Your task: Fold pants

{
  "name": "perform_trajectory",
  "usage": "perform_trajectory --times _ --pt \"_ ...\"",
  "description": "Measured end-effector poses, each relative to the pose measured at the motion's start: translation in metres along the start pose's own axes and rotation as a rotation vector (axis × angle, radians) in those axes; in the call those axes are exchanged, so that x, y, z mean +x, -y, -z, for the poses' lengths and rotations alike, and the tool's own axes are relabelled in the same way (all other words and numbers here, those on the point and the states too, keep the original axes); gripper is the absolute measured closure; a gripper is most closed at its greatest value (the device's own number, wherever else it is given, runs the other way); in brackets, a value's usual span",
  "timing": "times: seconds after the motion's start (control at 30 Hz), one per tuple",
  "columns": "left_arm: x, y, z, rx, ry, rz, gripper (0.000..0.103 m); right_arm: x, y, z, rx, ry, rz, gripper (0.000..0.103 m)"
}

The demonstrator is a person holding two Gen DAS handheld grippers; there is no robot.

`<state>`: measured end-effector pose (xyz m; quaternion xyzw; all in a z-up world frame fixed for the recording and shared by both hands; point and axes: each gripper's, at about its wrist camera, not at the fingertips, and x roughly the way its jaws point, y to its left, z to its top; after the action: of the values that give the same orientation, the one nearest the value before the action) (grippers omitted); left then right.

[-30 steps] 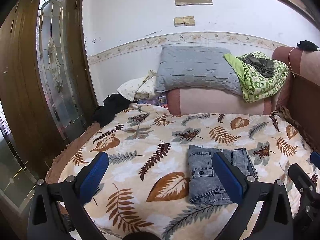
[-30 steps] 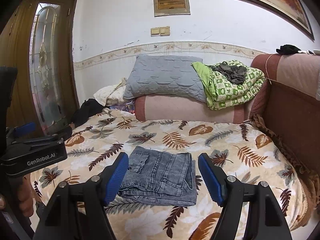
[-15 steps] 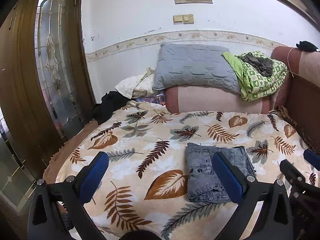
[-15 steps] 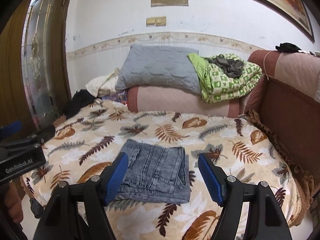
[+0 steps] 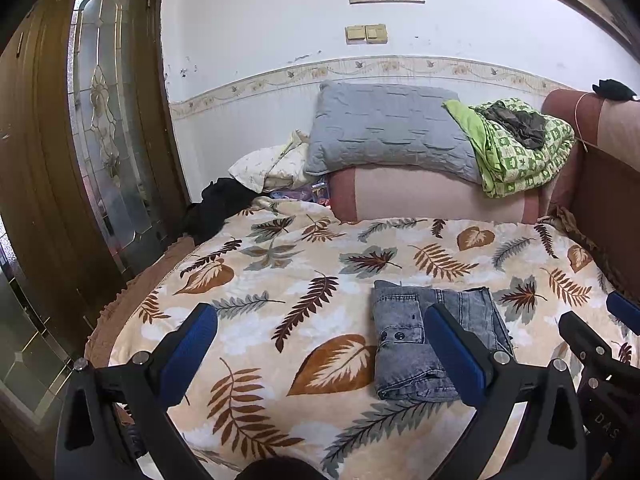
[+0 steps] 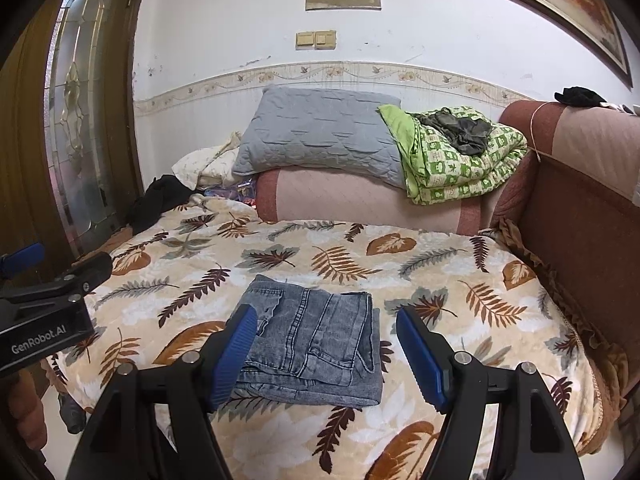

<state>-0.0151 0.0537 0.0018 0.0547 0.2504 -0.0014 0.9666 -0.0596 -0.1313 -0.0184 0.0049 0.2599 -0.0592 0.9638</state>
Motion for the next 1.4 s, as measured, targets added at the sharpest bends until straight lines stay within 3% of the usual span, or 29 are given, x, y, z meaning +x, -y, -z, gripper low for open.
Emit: perform_trajectory --times 1.4 --pt "-0.0007 -0.0038 0.004 -0.016 -0.008 0.002 0.0 0.0013 -0.0042 -0.0089 -0.003 0.031 -0.004 0.027"
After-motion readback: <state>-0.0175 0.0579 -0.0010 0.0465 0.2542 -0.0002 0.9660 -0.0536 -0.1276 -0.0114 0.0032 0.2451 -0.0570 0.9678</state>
